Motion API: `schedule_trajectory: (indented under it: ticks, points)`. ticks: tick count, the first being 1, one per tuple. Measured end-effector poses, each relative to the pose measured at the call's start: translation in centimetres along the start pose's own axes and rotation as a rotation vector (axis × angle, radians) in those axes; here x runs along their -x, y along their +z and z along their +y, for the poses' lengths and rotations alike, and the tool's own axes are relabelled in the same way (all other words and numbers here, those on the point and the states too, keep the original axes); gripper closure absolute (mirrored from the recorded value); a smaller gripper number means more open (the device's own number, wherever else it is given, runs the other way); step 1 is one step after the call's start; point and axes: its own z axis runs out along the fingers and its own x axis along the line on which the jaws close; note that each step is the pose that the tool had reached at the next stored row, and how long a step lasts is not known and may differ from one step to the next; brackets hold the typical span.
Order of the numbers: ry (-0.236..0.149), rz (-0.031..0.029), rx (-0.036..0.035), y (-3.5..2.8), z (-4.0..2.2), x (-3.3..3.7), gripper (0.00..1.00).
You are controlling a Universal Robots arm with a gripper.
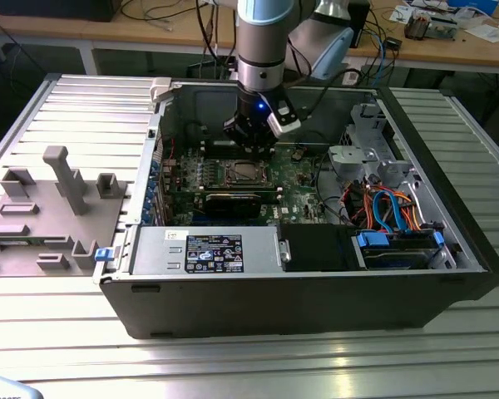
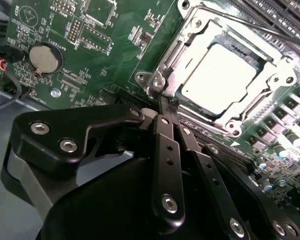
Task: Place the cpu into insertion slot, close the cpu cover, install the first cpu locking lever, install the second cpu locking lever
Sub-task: 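Install the first cpu locking lever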
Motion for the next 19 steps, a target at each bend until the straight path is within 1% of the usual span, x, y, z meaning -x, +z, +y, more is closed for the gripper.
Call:
schedule_trajectory:
  ticks: [1,2,3,10,19]
  points:
    - [0.0,-0.0004,0.0008,-0.74,-0.01,0.03,0.89]
    - [0.0,-0.0003,0.0007,-0.76,-0.79,0.02,0.89]
    - [0.0,-0.0003,0.0008,-0.77,-0.97,0.01,0.89]
    - [0.0,-0.0003,0.0008,-0.78,-1.63,0.0,0.89]
    - [0.0,-0.0003,0.0008,-0.79,-2.2,-0.02,0.89]
